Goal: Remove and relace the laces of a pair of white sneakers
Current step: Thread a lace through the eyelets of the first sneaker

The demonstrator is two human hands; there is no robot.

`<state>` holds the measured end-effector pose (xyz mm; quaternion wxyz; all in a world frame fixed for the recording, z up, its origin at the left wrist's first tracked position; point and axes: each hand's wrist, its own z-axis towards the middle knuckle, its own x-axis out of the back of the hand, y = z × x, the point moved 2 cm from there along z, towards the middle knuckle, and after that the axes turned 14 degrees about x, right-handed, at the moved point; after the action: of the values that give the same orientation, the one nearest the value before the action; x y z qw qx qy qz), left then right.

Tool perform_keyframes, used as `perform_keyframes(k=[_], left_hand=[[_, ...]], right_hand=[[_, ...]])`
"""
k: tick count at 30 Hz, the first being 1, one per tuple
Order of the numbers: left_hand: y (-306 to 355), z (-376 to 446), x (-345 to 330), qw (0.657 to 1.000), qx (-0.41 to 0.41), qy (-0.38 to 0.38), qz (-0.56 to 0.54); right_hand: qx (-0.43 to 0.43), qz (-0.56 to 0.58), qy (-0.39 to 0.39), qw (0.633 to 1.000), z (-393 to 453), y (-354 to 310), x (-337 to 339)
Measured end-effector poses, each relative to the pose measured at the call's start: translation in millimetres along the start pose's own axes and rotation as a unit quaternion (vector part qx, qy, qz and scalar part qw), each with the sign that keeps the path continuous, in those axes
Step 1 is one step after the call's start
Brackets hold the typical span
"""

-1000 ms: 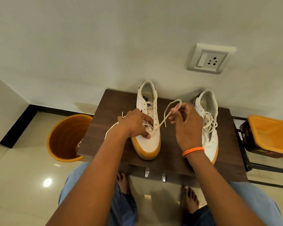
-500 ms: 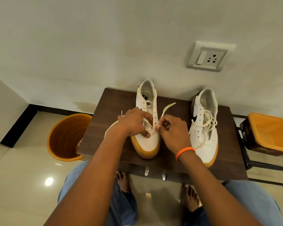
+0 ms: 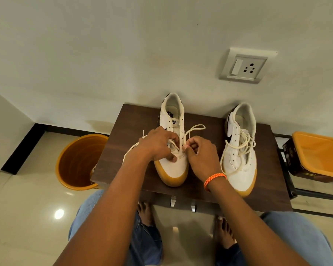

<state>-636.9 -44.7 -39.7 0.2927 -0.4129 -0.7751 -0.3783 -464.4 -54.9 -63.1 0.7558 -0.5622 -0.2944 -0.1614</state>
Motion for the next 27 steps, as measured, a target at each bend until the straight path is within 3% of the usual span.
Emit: perform_keyframes(k=[7, 13, 17, 19, 21, 22, 24, 26, 27], left_hand=[[-1, -5, 3, 1.0, 0.004, 0.002, 0.0], [-2, -4, 3, 1.0, -0.003, 0.004, -0.001], [-2, -4, 3, 1.0, 0.001, 0.002, -0.007], [-3, -3, 3, 1.0, -0.007, 0.006, -0.009], [-3, -4, 5, 1.0, -0.016, 0.024, -0.01], [-4, -5, 6, 0.999, -0.016, 0.04, -0.004], [-7, -6, 7, 0.998, -0.008, 0.068, 0.011], [-12, -6, 6, 0.998, 0.011, 0.069, 0.008], [-14, -7, 6, 0.998, 0.025, 0.062, 0.003]], right_hand=[[-0.025, 0.062, 0.237, 0.969, 13, 1, 41], [-0.069, 0.051, 0.222, 0.971, 10, 6, 37], [-0.005, 0.042, 0.293, 0.955, 11, -1, 42], [-0.016, 0.028, 0.243, 0.969, 8, 2, 34], [-0.087, -0.071, 0.081, 0.99, 5, 9, 26], [-0.104, -0.15, 0.015, 0.983, 2, 11, 24], [-0.045, -0.213, 0.021, 0.976, 1, 4, 26], [0.084, -0.169, 0.053, 0.981, 3, -12, 27], [0.131, -0.153, 0.026, 0.979, 5, -16, 24]])
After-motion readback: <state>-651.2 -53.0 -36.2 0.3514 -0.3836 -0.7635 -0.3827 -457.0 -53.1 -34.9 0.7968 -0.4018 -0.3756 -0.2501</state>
